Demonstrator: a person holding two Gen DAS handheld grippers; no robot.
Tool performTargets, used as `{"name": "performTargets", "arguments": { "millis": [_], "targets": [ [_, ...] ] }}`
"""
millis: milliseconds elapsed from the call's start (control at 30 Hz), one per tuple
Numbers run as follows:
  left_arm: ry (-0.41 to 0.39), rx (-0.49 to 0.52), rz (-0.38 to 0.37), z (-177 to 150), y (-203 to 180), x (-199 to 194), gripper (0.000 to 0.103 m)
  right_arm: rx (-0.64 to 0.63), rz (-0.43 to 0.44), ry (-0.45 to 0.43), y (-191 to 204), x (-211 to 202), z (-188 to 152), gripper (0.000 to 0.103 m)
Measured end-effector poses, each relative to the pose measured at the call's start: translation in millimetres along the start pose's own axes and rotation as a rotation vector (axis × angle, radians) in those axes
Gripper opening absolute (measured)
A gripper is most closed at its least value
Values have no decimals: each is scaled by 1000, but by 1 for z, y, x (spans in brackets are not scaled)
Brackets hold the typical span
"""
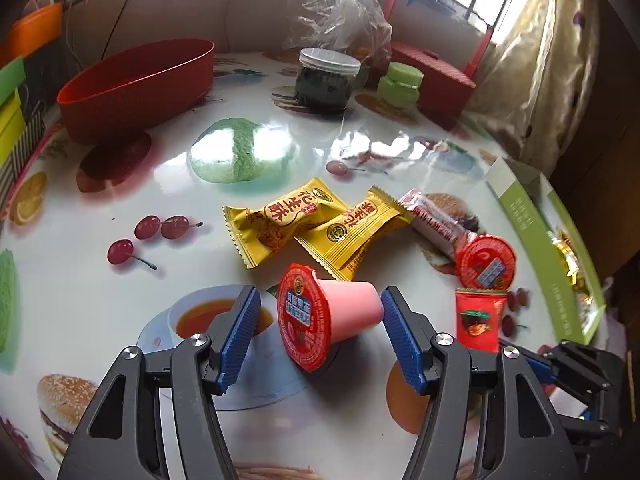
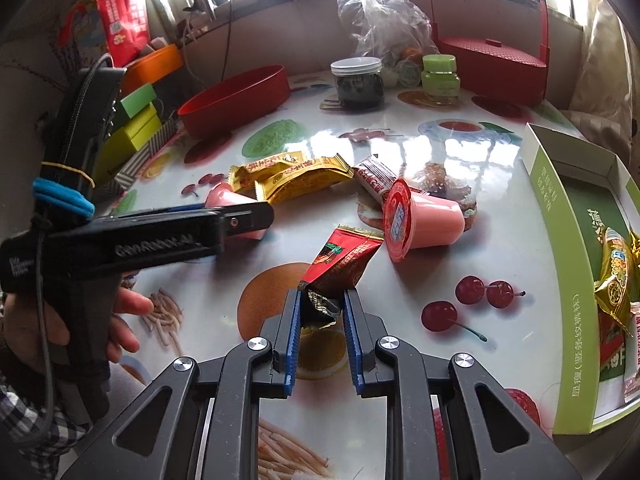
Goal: Organize snacks
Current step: 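Lower the left tool around the pink red-lidded cup while the right tool holds the red packet, then close the left tool on the pink cup and lift it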
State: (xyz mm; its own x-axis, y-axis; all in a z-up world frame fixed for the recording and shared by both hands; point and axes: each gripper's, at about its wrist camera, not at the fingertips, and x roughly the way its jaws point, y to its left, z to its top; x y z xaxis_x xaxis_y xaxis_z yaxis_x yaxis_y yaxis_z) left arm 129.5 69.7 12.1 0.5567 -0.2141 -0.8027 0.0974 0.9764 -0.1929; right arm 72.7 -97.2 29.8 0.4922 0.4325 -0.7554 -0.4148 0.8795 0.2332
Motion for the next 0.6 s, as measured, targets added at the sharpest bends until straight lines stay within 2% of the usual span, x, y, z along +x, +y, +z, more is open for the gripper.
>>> {"name": "performTargets", "arguments": {
  "millis": [167, 267, 333, 600],
  "targets": [
    [6, 56, 58, -1, -11, 2, 63, 6, -1, 1, -2, 0, 0, 20],
    [2, 40, 61, 0, -9, 2, 61, 8, -1, 1, -2, 1, 0, 20],
    [-1, 33, 68, 0, -9, 1, 53, 7, 1, 1, -2, 1, 0, 20],
    [-4, 37, 74, -2, -12, 0, 53, 9, -1, -8, -3, -2, 0, 20]
  ]
}}
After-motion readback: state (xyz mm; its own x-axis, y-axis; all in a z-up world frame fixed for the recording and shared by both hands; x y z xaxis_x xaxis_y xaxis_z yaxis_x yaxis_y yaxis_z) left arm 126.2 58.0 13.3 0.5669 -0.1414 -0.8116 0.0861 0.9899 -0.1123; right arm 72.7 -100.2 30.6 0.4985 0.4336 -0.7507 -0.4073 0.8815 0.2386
